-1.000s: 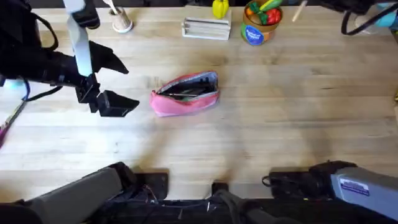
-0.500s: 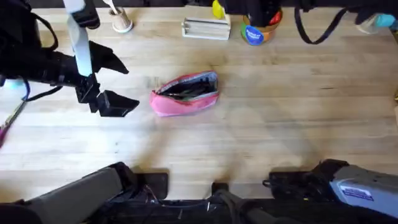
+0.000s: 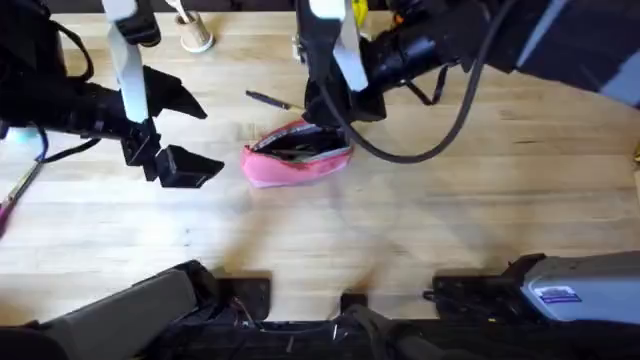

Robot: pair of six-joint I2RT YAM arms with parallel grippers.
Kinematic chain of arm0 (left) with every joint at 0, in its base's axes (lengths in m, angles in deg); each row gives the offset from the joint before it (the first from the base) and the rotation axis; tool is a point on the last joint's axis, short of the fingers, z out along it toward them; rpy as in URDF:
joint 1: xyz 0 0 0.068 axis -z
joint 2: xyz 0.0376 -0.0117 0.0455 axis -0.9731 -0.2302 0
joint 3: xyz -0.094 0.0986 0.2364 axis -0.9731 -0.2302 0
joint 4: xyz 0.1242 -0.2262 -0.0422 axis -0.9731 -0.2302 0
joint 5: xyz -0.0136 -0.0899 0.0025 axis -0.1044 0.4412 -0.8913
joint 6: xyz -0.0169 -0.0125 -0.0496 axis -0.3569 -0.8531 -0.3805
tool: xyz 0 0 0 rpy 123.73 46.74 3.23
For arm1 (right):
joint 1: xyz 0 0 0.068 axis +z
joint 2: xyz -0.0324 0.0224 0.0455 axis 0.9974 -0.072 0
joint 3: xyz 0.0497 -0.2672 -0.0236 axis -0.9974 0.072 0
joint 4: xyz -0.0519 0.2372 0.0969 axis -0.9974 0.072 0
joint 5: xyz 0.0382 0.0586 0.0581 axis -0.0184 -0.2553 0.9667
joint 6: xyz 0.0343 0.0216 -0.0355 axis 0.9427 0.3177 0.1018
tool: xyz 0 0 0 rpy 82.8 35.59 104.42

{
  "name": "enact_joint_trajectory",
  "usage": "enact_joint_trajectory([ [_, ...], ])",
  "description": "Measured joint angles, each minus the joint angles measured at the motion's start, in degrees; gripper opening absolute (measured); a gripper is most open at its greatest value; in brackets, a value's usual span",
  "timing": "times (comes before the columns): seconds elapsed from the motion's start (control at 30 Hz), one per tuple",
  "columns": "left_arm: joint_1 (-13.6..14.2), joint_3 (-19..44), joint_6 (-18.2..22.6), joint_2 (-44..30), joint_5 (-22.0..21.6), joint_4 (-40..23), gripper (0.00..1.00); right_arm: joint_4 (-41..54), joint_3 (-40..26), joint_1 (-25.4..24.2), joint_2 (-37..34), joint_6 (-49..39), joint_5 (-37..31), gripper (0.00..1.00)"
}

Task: Unzip the bag, pick up the pens from the table one at a time and place them inside, then zip the bag closed.

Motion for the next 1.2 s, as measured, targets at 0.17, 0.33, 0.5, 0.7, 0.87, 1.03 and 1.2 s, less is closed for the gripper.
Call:
enact_joint_trajectory([
  [0.17, 0.0, 0.0, 0.0, 0.0, 0.0, -0.2, 0.978, 6.8, 0.0, 0.3, -9.0, -12.5, -4.2, 0.031],
  [0.33, 0.0, 0.0, 0.0, 0.0, 0.0, -0.2, 0.978, 8.3, 0.0, 0.4, -10.3, -17.1, -9.8, 0.031],
  [0.5, 0.0, 0.0, 0.0, 0.0, 0.0, -0.2, 0.978, 7.2, 0.0, 0.6, -10.4, -19.3, -11.7, 0.031],
  [0.7, 0.0, 0.0, 0.0, 0.0, 0.0, -0.2, 0.979, 5.9, 0.0, 2.5, -13.5, -20.1, -12.3, 0.031],
  [0.87, 0.0, 0.0, 0.0, 0.0, 0.0, -0.2, 0.979, 1.7, -0.1, 5.4, -17.3, -20.3, -12.1, 0.031],
  [1.03, 0.0, 0.0, 0.0, 0.0, 0.0, -0.2, 0.978, -0.1, -0.6, 7.9, -18.1, -20.5, -12.1, 0.033],
  [1.2, 0.0, 0.0, 0.0, 0.0, 0.0, -0.2, 0.979, -0.2, -0.7, 8.5, -18.3, -20.4, -12.6, 0.281],
])
